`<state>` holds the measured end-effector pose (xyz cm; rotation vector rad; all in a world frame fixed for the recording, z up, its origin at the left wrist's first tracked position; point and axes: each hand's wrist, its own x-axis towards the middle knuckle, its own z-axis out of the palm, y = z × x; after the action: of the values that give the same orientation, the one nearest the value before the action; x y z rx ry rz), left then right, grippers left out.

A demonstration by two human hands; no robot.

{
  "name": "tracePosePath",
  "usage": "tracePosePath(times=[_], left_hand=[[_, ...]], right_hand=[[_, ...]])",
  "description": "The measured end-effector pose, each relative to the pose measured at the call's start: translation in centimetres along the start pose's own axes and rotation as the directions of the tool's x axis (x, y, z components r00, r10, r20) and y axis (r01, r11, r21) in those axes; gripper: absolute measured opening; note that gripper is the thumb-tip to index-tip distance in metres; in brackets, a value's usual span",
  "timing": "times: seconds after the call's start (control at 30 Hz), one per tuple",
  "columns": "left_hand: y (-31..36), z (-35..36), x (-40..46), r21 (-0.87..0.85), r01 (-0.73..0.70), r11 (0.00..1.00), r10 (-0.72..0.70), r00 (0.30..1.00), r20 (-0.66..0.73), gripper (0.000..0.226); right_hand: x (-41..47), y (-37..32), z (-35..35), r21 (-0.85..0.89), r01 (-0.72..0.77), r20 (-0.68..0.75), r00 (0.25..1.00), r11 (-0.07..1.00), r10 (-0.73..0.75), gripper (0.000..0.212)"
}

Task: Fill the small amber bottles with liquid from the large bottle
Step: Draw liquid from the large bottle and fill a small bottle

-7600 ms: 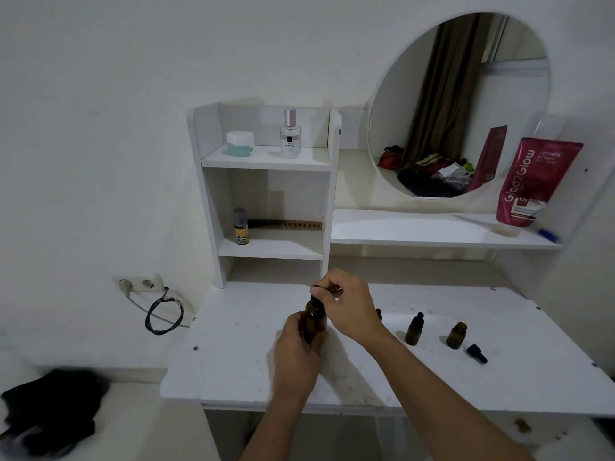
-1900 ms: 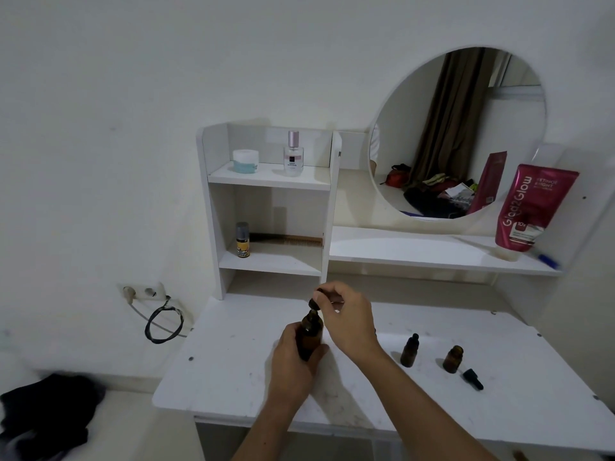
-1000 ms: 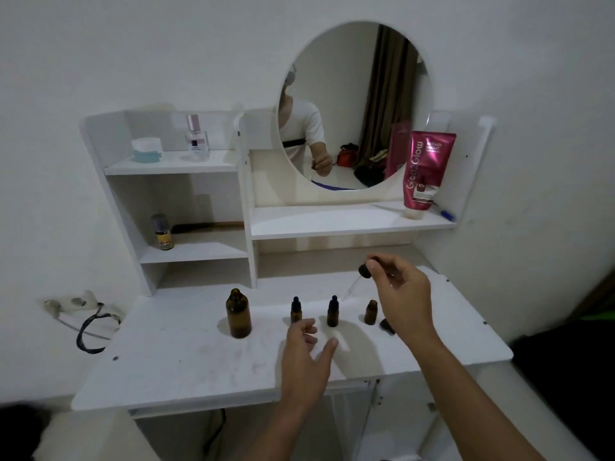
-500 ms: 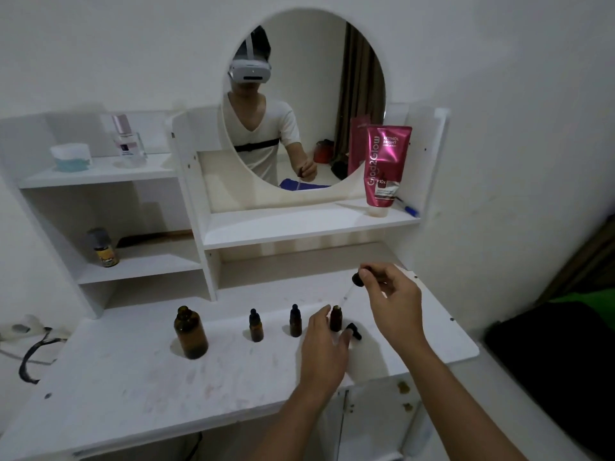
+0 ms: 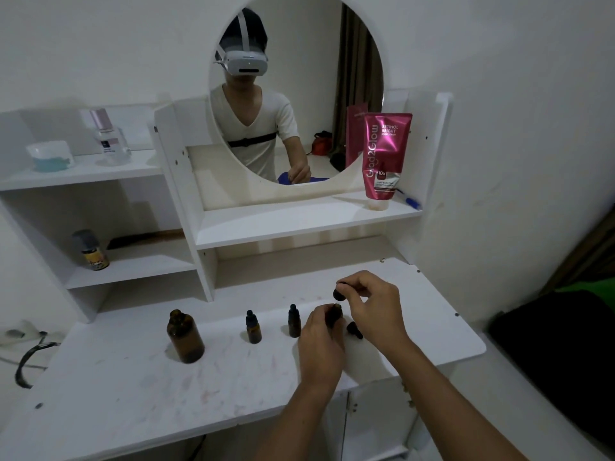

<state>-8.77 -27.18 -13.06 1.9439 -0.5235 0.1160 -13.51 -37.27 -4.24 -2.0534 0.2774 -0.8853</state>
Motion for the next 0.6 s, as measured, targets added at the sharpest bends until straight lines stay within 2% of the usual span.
tracePosePath(times=[0.37,0.6], left_hand=[[0.04,-0.14,-0.25,0.007,0.003,1.0,-0.003,1.0,0.008,0.019],[0.36,-0.19,-0.24,0.016,0.01,1.0,-0.011,1.0,0.012,0.02]], right_hand=[[-0.07,-0.01,0.38,-0.015,-0.002,0.044,0.999,1.0,0.002,0.011],[-0.22,-0.09,0.88,-0.043,0.018,-0.035,0.999,0.999,-0.02,0.015]])
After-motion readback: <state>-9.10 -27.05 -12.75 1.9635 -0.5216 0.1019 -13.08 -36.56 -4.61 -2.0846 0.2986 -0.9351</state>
